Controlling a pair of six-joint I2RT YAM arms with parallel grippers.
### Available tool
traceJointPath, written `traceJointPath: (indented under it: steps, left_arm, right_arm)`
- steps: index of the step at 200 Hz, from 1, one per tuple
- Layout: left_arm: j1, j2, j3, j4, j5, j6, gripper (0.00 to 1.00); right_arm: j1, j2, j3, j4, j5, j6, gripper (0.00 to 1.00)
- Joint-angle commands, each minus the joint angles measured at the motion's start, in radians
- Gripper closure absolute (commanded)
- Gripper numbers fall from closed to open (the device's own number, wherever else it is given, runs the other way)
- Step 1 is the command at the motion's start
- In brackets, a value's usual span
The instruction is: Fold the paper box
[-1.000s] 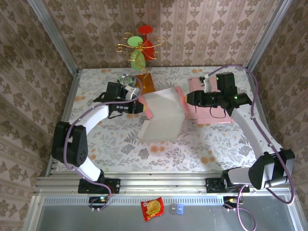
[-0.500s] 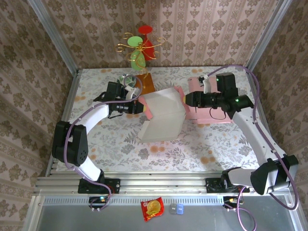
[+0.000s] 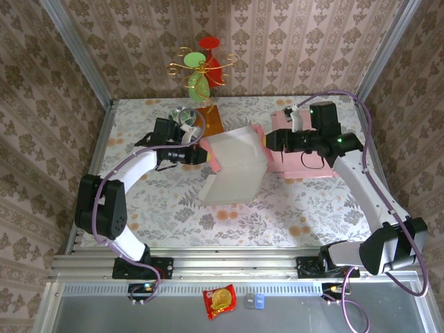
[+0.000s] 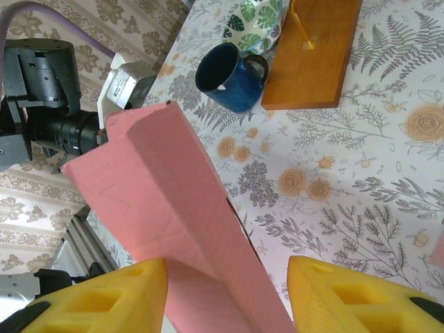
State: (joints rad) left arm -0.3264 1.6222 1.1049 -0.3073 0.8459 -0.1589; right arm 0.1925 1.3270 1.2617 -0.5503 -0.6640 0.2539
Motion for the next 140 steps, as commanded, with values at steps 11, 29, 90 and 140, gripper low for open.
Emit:
traceJointPath:
  steps: [11,29,90,140]
  left_arm:
    - [0.0,0.009,0.032,-0.006,0.039,0.016,1.0]
    - [0.0,0.012,0.034,-0.003,0.043,0.014,1.0]
    - [-0.003,0.012,0.036,-0.005,0.044,0.015,1.0]
    - [-0.008,0.013,0.04,-0.011,0.039,0.019,1.0]
  right_arm:
    - [0.02,0.034,0.055,0.004,0.001,-0.029,0.51]
    - [0.03,0.053,0.064,0.004,0.016,-0.038,0.54]
    - [0.07,0.093,0.095,-0.021,0.144,-0.073,0.55]
    - [0.168,0.12,0.14,-0.075,0.393,-0.128,0.57]
